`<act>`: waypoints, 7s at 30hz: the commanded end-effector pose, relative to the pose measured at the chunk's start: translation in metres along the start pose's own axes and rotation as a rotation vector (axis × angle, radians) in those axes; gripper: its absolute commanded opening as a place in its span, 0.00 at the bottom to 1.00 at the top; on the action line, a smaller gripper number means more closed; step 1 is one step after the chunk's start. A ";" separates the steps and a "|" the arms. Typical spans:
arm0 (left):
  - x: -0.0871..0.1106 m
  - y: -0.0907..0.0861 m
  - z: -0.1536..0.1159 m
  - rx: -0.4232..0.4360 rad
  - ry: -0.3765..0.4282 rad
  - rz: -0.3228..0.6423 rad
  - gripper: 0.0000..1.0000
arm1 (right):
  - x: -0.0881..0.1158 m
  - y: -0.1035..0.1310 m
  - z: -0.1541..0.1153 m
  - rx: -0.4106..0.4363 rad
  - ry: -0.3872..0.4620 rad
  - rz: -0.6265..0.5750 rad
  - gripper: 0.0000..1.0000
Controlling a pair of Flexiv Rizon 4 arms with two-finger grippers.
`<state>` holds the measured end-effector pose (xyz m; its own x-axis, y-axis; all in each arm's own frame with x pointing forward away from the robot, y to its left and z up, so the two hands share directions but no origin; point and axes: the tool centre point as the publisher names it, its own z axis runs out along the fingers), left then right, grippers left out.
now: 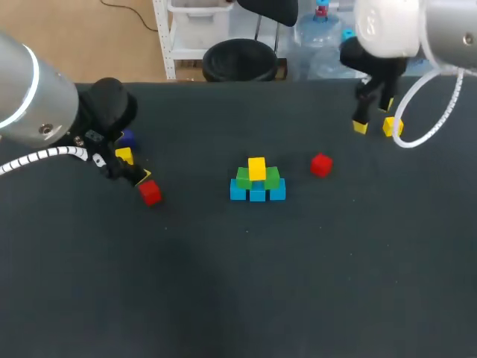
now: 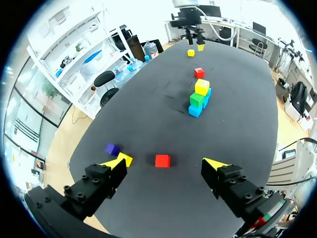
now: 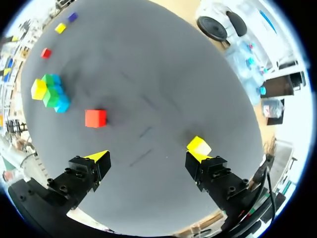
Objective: Place the blue cubes, place green cubes on the blue cubes, place the yellow cubes on the green cubes, then place the red cubes on the yellow cubes, and place purple cube on the red cubes.
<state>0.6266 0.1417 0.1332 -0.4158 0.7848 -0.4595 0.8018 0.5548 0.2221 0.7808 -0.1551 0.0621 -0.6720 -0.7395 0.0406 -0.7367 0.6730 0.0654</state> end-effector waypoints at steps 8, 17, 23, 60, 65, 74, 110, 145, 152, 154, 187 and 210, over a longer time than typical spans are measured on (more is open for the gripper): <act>0.001 0.001 0.000 0.003 -0.003 0.002 1.00 | 0.012 -0.025 0.015 -0.030 -0.029 0.061 1.00; 0.001 0.001 0.000 0.003 -0.003 0.002 1.00 | 0.021 -0.048 0.018 -0.032 -0.021 0.117 1.00; 0.001 0.001 0.000 0.003 -0.003 0.002 1.00 | 0.023 -0.058 0.028 -0.067 -0.029 0.195 1.00; 0.001 0.001 0.000 0.003 -0.003 0.002 1.00 | 0.003 -0.078 0.058 -0.044 0.001 0.370 0.91; 0.001 0.001 0.000 0.003 -0.003 0.002 1.00 | 0.003 -0.078 0.058 -0.042 0.003 0.375 0.50; 0.001 0.001 0.000 0.003 -0.003 0.002 1.00 | 0.003 -0.073 0.057 -0.047 0.007 0.365 0.36; 0.001 0.001 0.000 0.003 -0.003 0.002 1.00 | -0.042 0.031 -0.005 0.000 0.033 -0.352 0.16; 0.001 0.001 0.000 0.003 -0.003 0.002 1.00 | -0.074 0.139 -0.006 -0.076 -0.025 -0.655 0.20; 0.001 0.001 0.000 0.003 -0.003 0.002 1.00 | -0.079 0.149 -0.009 -0.068 -0.015 -0.693 0.20; 0.001 0.001 0.000 0.003 -0.003 0.002 1.00 | -0.081 0.152 -0.009 -0.079 -0.016 -0.710 0.21; 0.001 0.001 0.000 0.003 -0.003 0.002 1.00 | -0.079 0.198 -0.007 -0.080 0.051 -0.769 0.18; 0.001 0.001 0.000 0.003 -0.003 0.002 1.00 | -0.079 0.200 0.003 -0.132 0.056 -0.792 0.20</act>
<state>0.6266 0.1418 0.1332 -0.4159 0.7848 -0.4595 0.8017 0.5549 0.2220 0.6855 0.0366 0.0699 0.0536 -0.9984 -0.0200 -0.9756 -0.0567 0.2120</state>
